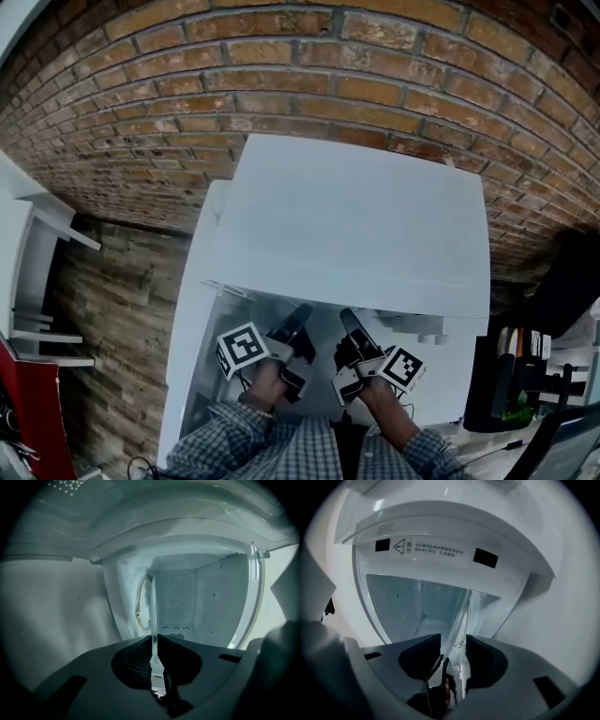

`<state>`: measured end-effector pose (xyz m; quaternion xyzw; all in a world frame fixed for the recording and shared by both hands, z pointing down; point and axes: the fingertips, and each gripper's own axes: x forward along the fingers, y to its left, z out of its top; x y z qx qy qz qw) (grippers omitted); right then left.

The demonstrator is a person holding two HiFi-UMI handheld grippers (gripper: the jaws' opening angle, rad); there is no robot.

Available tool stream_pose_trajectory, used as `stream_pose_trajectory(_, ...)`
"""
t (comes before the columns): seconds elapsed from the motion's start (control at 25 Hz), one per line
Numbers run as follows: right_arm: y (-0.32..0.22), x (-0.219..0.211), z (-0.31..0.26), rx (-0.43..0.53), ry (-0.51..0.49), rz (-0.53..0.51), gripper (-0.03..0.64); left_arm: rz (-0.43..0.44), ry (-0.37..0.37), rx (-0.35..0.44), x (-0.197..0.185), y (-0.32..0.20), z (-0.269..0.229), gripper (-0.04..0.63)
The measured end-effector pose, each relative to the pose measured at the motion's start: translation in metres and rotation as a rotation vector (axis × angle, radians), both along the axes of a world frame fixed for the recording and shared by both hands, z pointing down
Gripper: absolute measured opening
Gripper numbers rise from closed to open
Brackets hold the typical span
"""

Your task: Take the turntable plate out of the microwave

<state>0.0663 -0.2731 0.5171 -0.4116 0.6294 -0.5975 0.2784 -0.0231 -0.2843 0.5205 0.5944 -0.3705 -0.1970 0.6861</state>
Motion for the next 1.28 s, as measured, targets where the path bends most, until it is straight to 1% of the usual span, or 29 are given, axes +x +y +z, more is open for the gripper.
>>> stream_pose_trajectory(0.28,-0.029,0.01,-0.002,0.008,-0.083,0.09,0.146,-0.001,0.025,0.03,0.003,-0.002,-0.009,0.038)
stream_pose_trajectory(0.4,-0.039,0.013,-0.005,0.021,-0.091,0.133,0.146,-0.002,0.031,0.034,0.003,-0.001,-0.011,0.038)
stream_pose_trajectory(0.48,-0.045,0.017,-0.003,0.012,-0.085,0.174,0.142,0.0,0.046,0.056,0.004,-0.003,-0.014,0.038)
stream_pose_trajectory(0.52,-0.047,0.021,0.0,0.003,-0.074,0.196,0.13,0.001,0.059,0.071,0.005,-0.004,-0.017,0.038)
stream_pose_trajectory(0.6,-0.05,0.025,0.005,-0.02,-0.06,0.228,0.067,-0.001,0.071,0.077,0.005,-0.005,-0.018,0.038)
stream_pose_trajectory(0.68,-0.051,0.025,0.006,-0.039,-0.096,0.24,0.055,-0.002,0.06,0.07,0.005,-0.005,-0.016,0.038)
stream_pose_trajectory(0.8,-0.053,0.024,0.003,-0.04,-0.166,0.248,0.044,0.017,-0.001,0.059,0.004,-0.003,-0.011,0.038)
stream_pose_trajectory(0.92,-0.053,0.023,0.001,-0.044,-0.196,0.254,0.043,0.038,-0.051,0.098,0.003,-0.008,-0.01,0.04)
stream_pose_trajectory(0.96,-0.053,0.023,0.001,-0.043,-0.199,0.257,0.044,0.037,-0.053,0.111,0.004,-0.011,-0.011,0.04)
stream_pose_trajectory(1.0,-0.053,0.024,0.001,-0.04,-0.201,0.261,0.044,0.034,-0.039,0.132,0.005,-0.014,-0.014,0.04)
stream_pose_trajectory(1.08,-0.054,0.025,0.0,-0.035,-0.206,0.268,0.044,0.019,0.033,0.198,0.013,-0.023,-0.027,0.04)
stream_pose_trajectory(1.12,-0.054,0.026,0.0,-0.034,-0.209,0.271,0.044,0.014,0.05,0.217,0.014,-0.026,-0.03,0.041)
stream_pose_trajectory(1.16,-0.054,0.026,0.0,-0.034,-0.212,0.273,0.044,0.015,0.03,0.209,0.012,-0.026,-0.026,0.043)
stream_pose_trajectory(1.24,-0.054,0.025,-0.001,-0.033,-0.223,0.272,0.044,0.015,-0.036,0.165,0.005,-0.024,-0.014,0.046)
stream_pose_trajectory(1.28,-0.054,0.025,-0.002,-0.033,-0.229,0.269,0.044,0.011,-0.039,0.158,0.003,-0.023,-0.012,0.046)
